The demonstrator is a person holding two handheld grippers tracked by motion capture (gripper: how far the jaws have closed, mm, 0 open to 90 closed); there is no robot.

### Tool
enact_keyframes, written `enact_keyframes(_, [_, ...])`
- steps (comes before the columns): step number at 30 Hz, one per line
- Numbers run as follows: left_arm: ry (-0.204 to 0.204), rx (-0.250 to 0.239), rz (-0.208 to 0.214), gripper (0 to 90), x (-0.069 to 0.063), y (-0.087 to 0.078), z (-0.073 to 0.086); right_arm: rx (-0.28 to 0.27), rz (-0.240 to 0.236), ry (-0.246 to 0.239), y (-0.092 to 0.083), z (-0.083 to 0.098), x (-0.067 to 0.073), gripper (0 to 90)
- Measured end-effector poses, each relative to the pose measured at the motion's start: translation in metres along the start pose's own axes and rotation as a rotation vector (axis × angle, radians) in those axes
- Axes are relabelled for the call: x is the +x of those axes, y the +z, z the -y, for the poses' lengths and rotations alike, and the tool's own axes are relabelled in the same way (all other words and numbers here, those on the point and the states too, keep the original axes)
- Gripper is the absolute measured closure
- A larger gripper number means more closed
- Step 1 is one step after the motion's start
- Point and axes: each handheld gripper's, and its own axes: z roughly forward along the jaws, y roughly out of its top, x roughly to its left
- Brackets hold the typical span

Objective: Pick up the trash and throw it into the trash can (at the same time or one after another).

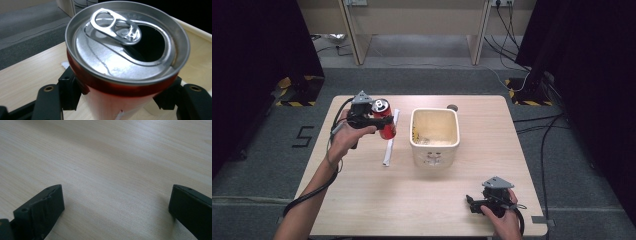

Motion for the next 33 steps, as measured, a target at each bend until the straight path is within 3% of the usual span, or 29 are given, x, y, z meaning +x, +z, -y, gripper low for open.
enact_keyframes(12, [0.03,-0.029,0.024,34.2,-0.011,-0.014,-0.017,0.0,0.0,0.0,0.0,0.0,0.0,0.3])
enact_keyframes(22, [0.042,-0.035,0.035,34.2,-0.016,-0.017,-0.028,0.0,0.0,0.0,0.0,0.0,0.0,0.3])
enact_keyframes(33, [0.085,-0.042,0.041,34.2,-0.028,-0.019,-0.045,0.0,-0.001,0.001,0.0,0.0,0.0,0.3])
